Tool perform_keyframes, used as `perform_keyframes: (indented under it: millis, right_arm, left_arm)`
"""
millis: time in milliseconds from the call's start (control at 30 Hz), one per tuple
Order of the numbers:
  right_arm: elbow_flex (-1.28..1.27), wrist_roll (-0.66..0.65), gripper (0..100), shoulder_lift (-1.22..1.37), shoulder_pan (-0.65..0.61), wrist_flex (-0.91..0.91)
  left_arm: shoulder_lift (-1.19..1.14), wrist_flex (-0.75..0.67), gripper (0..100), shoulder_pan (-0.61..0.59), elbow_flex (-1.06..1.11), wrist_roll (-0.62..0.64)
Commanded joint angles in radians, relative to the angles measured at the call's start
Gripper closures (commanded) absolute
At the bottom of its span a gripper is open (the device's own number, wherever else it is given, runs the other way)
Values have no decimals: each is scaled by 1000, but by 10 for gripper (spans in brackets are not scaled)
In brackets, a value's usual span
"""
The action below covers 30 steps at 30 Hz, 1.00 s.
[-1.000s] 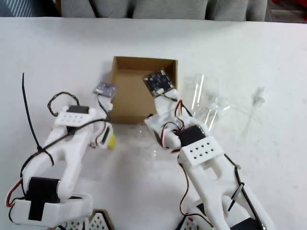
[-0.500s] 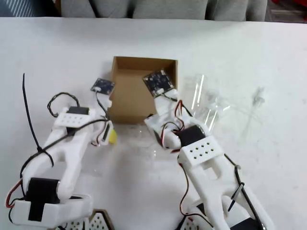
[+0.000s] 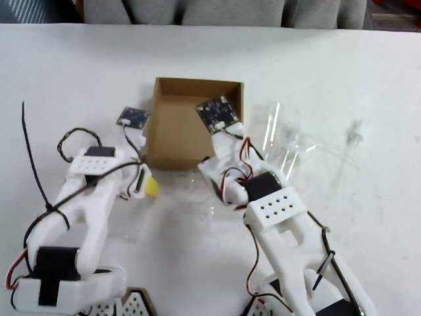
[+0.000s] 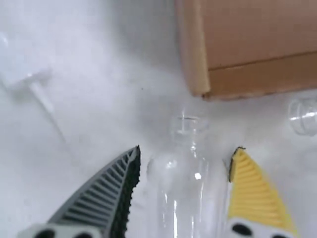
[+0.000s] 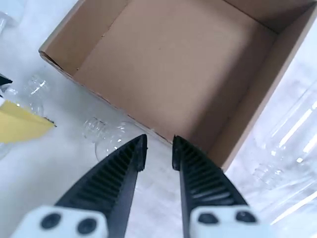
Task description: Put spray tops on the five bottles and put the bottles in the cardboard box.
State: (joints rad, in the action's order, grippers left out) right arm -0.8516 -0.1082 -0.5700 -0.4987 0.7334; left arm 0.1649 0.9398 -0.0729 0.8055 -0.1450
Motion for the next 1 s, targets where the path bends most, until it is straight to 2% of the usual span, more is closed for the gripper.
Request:
perform_keyframes:
  millis: [0,133,733,800,867,967]
  right_arm:
    - [20,-12,933,1,-2,-18]
    - [20,-12,933,1,-2,-18]
    - [20,-12,933,2,-2,-18]
    - [20,-12,933,2,-2,-27]
    - [20,-12,933,2,-2,-31]
    - [20,-12,933,2,-2,-31]
  left_arm:
    - [111,21,722,-4,32,12]
    - [128,-29,721,33,80,12]
    - [110,31,723,56,52,-9]
    - [62,29,763,56,25,-3]
    - [4,26,853,56,-14,-18]
    - [-65,31,988,56,-68,-106]
